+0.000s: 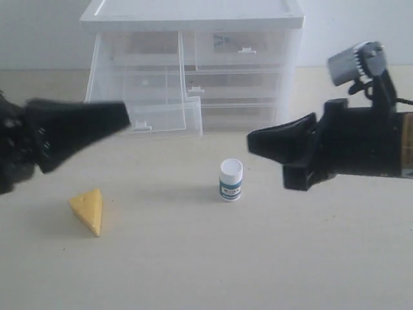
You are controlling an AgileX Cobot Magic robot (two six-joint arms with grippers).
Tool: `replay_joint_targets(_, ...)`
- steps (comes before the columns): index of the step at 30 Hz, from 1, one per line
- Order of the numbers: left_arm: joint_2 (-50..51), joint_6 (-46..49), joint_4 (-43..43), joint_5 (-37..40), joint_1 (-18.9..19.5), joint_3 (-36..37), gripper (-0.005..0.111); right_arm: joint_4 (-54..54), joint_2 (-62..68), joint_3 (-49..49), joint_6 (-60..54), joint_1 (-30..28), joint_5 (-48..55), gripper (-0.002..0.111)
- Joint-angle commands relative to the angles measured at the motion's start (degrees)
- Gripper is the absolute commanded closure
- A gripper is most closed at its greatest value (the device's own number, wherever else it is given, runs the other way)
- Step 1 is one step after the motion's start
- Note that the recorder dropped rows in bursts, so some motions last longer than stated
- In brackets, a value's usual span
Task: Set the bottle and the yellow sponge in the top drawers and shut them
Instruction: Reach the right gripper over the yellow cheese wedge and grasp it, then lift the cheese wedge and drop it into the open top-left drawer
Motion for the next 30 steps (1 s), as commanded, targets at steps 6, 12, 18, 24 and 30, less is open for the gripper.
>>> replay_joint_targets(6, -34.24, 18.64, -23.95, 57.61, 0.96, 0.25, 0.103, -7.16, 10.88, -17.80, 16.17, 40.99, 41.82, 0.091)
replay_joint_targets(12, -37.29, 19.36, -24.08, 61.03, 0.96, 0.25, 0.103, -0.49, 32.31, -30.68, 16.97, 44.83, 38.04, 0.037)
replay_joint_targets(18, -37.16, 19.36, -24.08, 60.86, 0.96, 0.25, 0.103, -0.73, 39.03, -38.62, 15.42, 44.71, 45.04, 0.037)
replay_joint_targets(24, -37.16, 19.36, -24.08, 60.86, 0.96, 0.25, 0.103, -0.86, 47.44, -45.89, 15.29, 44.71, 50.25, 0.037)
replay_joint_targets(30, -37.16, 19.36, -24.08, 60.86, 0.96, 0.25, 0.103, -2.19, 51.05, -49.47, 13.07, 44.71, 50.31, 0.037)
